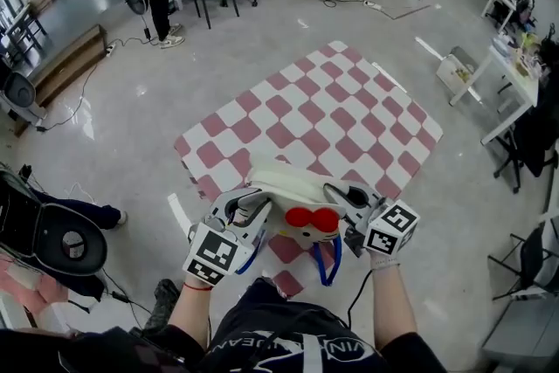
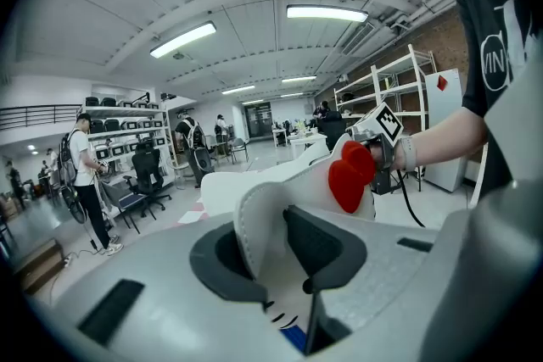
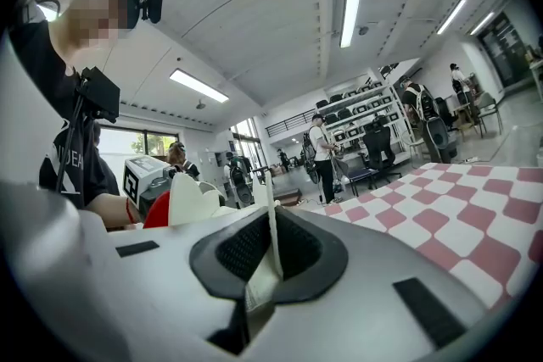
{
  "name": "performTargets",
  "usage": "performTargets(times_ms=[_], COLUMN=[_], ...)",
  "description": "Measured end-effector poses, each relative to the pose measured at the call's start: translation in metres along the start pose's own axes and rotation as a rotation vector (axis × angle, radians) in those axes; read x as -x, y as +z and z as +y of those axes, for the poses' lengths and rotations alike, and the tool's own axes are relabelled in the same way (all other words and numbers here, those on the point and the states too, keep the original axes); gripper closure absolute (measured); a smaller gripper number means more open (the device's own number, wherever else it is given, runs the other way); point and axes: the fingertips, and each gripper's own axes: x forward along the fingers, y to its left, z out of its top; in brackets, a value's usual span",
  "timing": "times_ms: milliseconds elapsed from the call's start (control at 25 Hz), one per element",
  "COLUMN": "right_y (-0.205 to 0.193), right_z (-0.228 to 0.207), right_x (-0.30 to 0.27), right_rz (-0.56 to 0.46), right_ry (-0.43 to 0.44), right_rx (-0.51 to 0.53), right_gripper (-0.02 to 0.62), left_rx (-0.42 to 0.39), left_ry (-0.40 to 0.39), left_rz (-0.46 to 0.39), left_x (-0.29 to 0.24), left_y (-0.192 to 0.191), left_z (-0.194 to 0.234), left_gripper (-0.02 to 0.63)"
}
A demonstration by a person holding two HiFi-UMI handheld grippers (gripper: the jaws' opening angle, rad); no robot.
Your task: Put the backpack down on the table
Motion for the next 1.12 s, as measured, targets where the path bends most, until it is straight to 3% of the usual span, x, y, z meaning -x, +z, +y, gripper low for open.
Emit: performTargets(times_ms=[640,1120], right_y=[0.008,0.010], right_z=[-0.076,-0.109], right_x=[-0.053,-0.083], right_rz=[0.008,0.021], right_ry=[-0.055,-0.088], right_rx=[-0.025,-0.027], right_gripper=[0.584,0.583], left_rx=[0.013,0.019], left_ry=[-0.041,-0.061], left_rz=[0.002,-0.005], left_x=[-0.066,-0.094], left_y=[-0.003,-0.010], left_z=[0.068,0.102], left_gripper=[0.512,0.514])
